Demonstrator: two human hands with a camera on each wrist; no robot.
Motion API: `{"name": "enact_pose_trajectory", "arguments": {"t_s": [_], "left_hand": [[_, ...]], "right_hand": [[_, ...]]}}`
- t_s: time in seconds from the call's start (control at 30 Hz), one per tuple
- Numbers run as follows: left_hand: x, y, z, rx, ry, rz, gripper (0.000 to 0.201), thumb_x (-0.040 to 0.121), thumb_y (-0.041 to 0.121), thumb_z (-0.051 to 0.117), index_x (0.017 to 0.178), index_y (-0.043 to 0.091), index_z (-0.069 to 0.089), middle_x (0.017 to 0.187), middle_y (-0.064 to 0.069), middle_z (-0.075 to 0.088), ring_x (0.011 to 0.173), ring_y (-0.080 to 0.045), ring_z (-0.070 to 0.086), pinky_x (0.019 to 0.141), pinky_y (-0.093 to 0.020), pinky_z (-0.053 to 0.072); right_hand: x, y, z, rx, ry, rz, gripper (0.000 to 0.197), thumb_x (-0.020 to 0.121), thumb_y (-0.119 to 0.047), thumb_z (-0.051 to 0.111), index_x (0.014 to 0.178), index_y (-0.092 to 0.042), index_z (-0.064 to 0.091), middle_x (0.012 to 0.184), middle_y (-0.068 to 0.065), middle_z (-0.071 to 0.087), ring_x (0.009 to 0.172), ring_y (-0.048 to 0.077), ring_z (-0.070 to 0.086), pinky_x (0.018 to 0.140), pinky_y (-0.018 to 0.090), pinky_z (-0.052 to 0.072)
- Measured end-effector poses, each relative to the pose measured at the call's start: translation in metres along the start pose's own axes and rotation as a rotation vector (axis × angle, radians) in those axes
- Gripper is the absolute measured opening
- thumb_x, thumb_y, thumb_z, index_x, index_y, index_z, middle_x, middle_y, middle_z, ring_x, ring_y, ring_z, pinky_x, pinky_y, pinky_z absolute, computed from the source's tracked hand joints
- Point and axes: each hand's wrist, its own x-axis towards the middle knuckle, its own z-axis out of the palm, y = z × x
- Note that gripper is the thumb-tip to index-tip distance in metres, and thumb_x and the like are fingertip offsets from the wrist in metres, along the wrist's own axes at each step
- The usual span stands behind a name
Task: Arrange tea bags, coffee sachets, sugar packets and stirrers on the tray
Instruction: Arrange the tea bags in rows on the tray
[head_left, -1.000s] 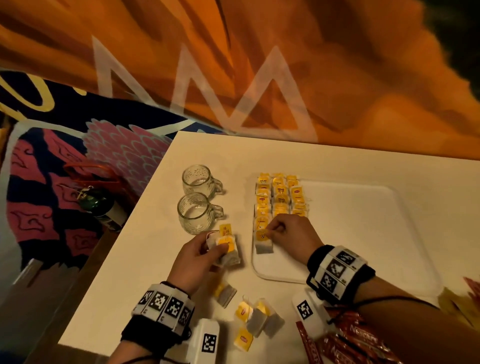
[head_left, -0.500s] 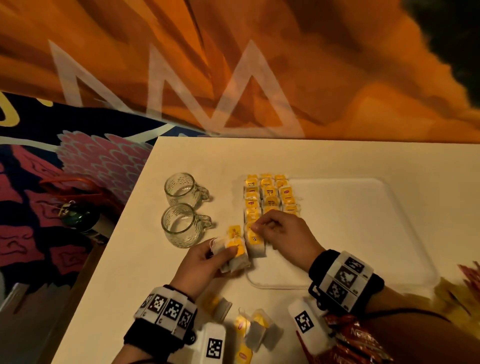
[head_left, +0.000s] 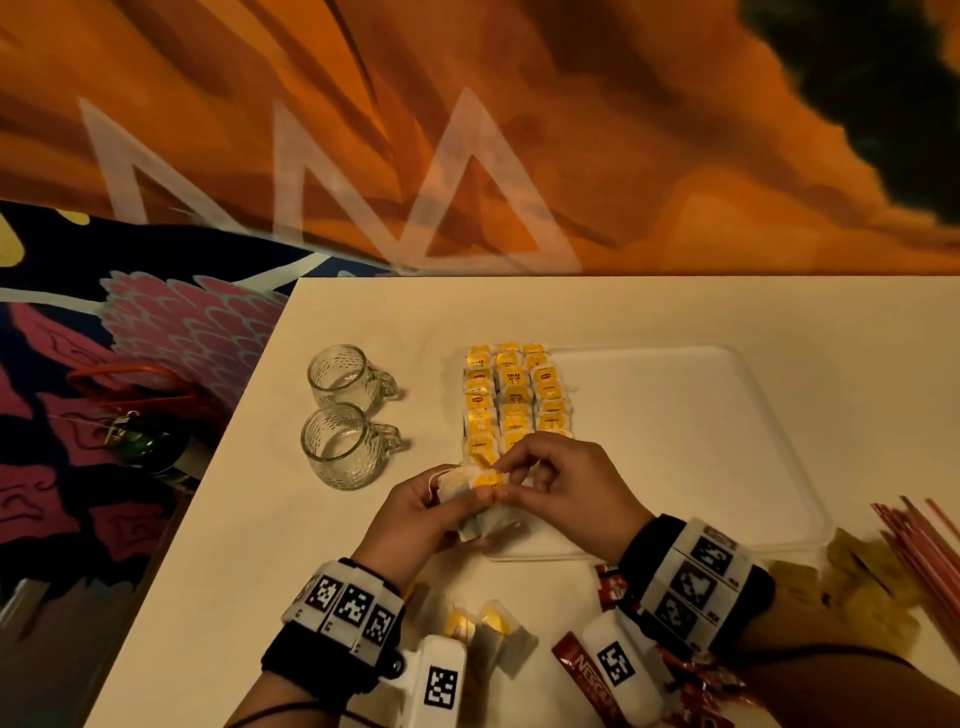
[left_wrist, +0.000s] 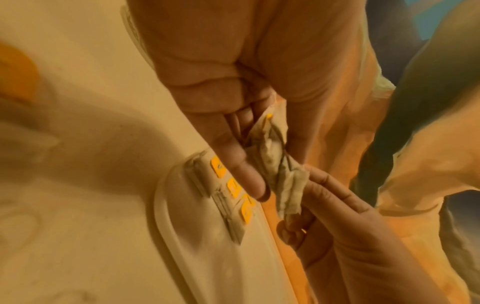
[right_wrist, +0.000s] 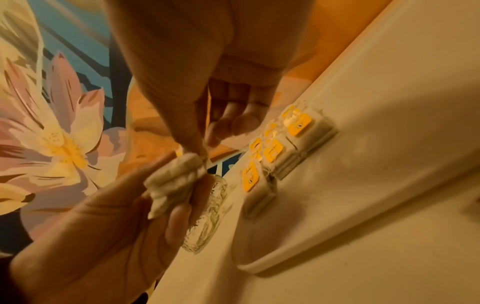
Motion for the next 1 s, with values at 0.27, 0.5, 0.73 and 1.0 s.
{"name": "enact_pose_trajectory", "arguments": {"t_s": [0.27, 0.5, 0.73, 1.0], "left_hand": [[-0.002, 0.005, 0.019, -0.002, 0.12, -0.011, 0.026, 0.085, 0.026, 0.066, 0.099, 0.004, 0.068, 0.071, -0.011, 0.065, 0.063, -0.021, 0.065, 0.058, -0.034, 0.057], [0.002, 0.003, 0.012, 0.042, 0.219, 0.012, 0.022, 0.086, 0.022, 0.067, 0.091, 0.001, 0.07, 0.077, -0.011, 0.069, 0.07, -0.023, 0.063, 0.054, -0.027, 0.053], [-0.004, 0.0, -0.015, 0.096, 0.229, 0.003, 0.016, 0.086, 0.019, 0.067, 0.089, 0.004, 0.068, 0.079, -0.011, 0.067, 0.073, -0.023, 0.064, 0.061, -0.031, 0.056], [-0.007, 0.0, -0.022, 0.022, 0.007, -0.07, 0.028, 0.09, -0.01, 0.049, 0.112, 0.002, 0.062, 0.101, -0.016, 0.072, 0.088, -0.025, 0.071, 0.065, -0.03, 0.058]], "right_hand": [[-0.008, 0.005, -0.009, 0.045, 0.024, 0.025, 0.007, 0.079, -0.02, 0.077, 0.077, -0.023, 0.071, 0.072, -0.016, 0.064, 0.053, 0.005, 0.045, 0.058, 0.016, 0.041], [-0.011, 0.008, -0.015, -0.008, -0.134, 0.1, 0.003, 0.082, -0.025, 0.074, 0.081, -0.025, 0.071, 0.077, -0.013, 0.066, 0.063, 0.004, 0.051, 0.065, 0.021, 0.045], [0.002, 0.034, -0.024, -0.176, -0.262, 0.278, 0.01, 0.081, -0.024, 0.074, 0.074, -0.028, 0.069, 0.073, -0.013, 0.062, 0.068, 0.0, 0.054, 0.062, 0.014, 0.039], [0.034, 0.042, -0.021, -0.25, -0.102, 0.277, 0.005, 0.081, -0.027, 0.071, 0.077, -0.026, 0.069, 0.062, -0.012, 0.057, 0.064, 0.005, 0.054, 0.063, 0.026, 0.042]]}}
